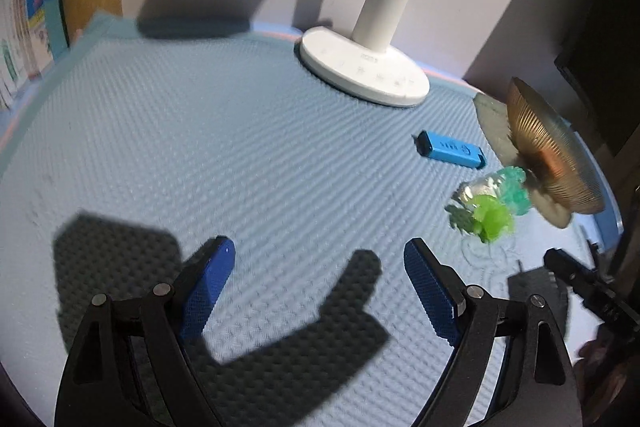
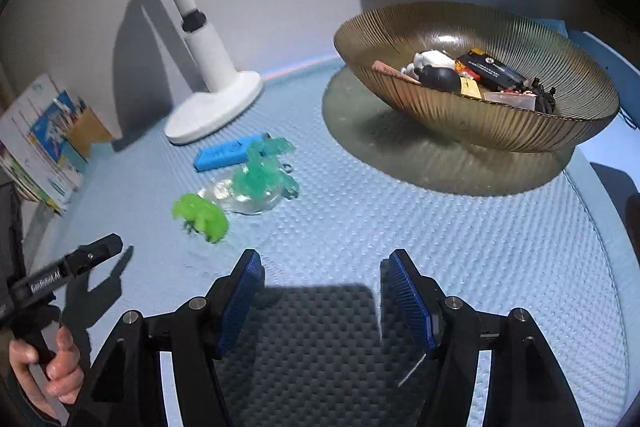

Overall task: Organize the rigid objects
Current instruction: 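Move both open grippers back toward the green gummies on the mat, then grasp the lime green gummy with the left gripper while the right grasps the teal gummy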

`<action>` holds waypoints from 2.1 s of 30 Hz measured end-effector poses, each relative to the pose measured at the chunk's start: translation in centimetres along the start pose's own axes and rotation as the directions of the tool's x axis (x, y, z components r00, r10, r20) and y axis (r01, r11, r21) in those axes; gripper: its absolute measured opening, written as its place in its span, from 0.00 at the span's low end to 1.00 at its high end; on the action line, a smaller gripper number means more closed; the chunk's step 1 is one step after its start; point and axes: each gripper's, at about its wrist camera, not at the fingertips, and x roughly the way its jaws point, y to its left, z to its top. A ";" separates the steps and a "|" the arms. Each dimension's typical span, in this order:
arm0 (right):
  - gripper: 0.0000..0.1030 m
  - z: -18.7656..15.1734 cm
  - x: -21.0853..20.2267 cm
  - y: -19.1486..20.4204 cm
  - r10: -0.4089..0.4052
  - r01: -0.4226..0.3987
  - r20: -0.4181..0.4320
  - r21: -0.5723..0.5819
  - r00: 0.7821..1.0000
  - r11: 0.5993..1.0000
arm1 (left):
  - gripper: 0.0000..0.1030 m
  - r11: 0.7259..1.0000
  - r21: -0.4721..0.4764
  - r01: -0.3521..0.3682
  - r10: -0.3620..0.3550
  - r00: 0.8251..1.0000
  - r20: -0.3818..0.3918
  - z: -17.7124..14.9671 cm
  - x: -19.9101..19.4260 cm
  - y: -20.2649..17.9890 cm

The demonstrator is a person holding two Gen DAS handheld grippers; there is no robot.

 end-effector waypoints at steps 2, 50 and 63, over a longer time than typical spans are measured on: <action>0.69 -0.1 0.4 0.2 -0.028 0.028 -0.002 -0.013 1.000 1.000 | 0.88 0.999 0.046 -0.008 0.009 1.000 -0.007 -0.1 0.3 -0.8; 0.63 6.6 5.7 3.4 0.046 -0.052 -0.143 -0.040 0.989 0.998 | 0.67 0.904 0.386 0.185 -0.151 0.982 -0.118 1.1 4.0 -11.2; 0.41 5.7 2.9 2.0 0.104 -0.104 -0.091 0.004 0.990 0.995 | 0.45 0.904 0.354 0.240 -0.218 0.971 -0.102 1.0 2.7 -10.5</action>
